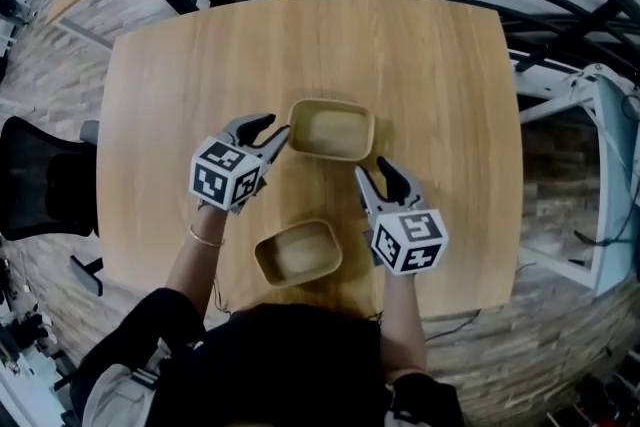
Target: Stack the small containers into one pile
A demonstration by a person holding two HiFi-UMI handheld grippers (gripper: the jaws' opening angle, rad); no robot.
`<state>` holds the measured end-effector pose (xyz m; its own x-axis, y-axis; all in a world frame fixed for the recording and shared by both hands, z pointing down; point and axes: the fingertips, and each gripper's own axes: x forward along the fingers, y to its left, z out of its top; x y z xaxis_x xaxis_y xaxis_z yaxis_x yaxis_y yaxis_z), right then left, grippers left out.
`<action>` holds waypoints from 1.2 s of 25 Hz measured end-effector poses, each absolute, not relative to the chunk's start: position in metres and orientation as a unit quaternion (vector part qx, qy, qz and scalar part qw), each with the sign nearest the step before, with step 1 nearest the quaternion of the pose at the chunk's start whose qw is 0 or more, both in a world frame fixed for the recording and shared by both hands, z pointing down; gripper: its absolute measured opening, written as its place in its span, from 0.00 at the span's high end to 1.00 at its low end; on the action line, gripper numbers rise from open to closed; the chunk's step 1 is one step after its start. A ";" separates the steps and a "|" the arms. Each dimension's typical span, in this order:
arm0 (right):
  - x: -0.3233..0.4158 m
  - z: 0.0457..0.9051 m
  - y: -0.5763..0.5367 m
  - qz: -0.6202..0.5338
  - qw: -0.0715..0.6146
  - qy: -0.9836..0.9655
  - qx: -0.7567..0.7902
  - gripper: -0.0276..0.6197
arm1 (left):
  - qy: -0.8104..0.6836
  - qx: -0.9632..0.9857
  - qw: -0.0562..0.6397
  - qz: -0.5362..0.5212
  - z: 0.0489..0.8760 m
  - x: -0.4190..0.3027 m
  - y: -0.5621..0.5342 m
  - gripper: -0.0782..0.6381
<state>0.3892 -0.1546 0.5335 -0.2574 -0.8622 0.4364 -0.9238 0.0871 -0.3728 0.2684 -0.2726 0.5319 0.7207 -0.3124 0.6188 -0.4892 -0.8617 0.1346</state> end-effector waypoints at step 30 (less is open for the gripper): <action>0.403 0.585 -0.182 0.349 0.039 -0.719 0.600 0.71 | -0.190 0.907 0.149 0.346 0.592 0.314 -0.306 0.72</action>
<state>0.4033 -0.1821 0.5849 -0.2767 -0.8354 0.4750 -0.8896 0.0357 -0.4554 0.3138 -0.3062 0.5918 0.6879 -0.2416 0.6844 -0.4477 -0.8835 0.1380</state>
